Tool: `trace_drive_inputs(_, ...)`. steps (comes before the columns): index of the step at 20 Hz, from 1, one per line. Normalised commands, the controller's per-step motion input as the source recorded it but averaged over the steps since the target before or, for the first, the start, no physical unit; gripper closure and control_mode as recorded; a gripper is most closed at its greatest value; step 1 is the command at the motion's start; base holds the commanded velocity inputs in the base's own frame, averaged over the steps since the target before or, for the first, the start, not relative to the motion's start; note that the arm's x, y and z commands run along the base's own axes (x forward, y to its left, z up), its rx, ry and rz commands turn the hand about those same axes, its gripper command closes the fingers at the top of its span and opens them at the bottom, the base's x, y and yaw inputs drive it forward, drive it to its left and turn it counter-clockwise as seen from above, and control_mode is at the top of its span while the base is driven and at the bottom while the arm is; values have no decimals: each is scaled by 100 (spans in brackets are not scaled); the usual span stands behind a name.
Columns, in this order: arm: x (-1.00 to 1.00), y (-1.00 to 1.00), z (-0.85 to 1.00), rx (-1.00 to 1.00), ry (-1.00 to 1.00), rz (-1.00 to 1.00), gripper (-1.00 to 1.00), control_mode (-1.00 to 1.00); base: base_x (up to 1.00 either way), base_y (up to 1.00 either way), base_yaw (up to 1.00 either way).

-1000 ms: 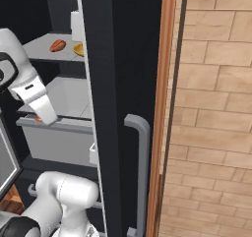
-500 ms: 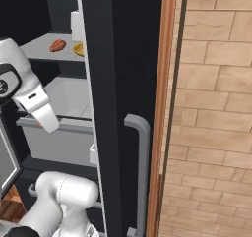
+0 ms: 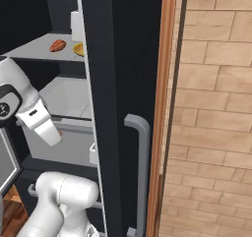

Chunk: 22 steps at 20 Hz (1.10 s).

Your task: Retrieve the shrimp from the fridge and place it on the cutting board.

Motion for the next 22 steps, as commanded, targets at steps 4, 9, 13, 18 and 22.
trace_drive_inputs(4,-3,0,-5,1,0,0,100,-100,0,0,0)
trace_drive_inputs(9,-14,0,-1,0,0,0,100,-100,0,0,0)
trace_drive_inputs(13,0,0,0,0,0,0,100,100,-45,1,0)
trace_drive_inputs(18,0,0,0,0,0,0,100,100,-48,7,0)
trace_drive_inputs(22,0,0,0,0,0,0,100,100,-53,17,0)
